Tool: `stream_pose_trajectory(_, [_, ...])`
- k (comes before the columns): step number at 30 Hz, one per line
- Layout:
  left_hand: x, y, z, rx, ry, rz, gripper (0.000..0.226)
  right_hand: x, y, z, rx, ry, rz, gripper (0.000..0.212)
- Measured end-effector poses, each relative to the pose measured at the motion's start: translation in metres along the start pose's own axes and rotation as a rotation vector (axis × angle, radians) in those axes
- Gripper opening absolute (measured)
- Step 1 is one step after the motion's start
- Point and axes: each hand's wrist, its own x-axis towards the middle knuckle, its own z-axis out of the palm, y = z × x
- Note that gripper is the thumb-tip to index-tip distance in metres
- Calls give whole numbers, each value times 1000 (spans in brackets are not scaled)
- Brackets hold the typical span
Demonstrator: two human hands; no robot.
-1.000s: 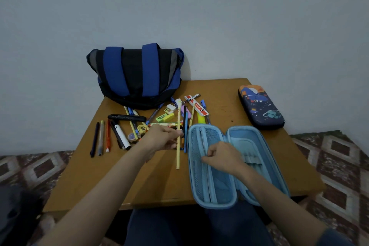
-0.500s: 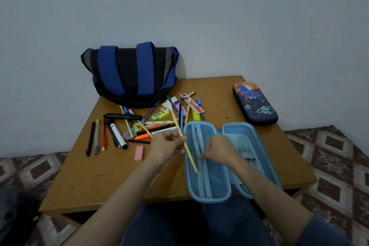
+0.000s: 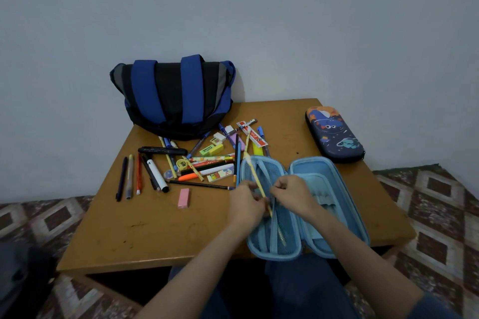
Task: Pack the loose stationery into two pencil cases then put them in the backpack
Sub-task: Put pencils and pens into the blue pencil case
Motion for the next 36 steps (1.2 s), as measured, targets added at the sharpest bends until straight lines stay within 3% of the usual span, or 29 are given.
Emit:
stream_pose_trajectory(3, [-1, -3, 3, 139, -83, -64, 16, -1, 1, -1, 16, -8, -8, 29])
stream_pose_trajectory(8, [0, -4, -1, 152, -209, -181, 16, 0, 3, -2, 31, -26, -13, 24])
stream_pose_trajectory(15, [1, -8, 4, -92, -83, -117, 23, -3, 5, -10, 115, -60, -55, 27])
stream_pose_trajectory(17, [2, -8, 5, -131, -37, -83, 20, -2, 6, -14, 145, 1, -73, 21])
stream_pose_trajectory(21, [4, -5, 6, 29, -124, -29, 19, 5, 12, -27, -118, 176, -134, 13])
stream_pose_trajectory(27, [12, 3, 6, 103, -109, -78, 20, 17, 34, -28, -371, 4, -161, 44])
stream_pose_trajectory(36, [19, -2, 6, -56, -244, -129, 20, 20, 39, -30, -427, 3, -221, 49])
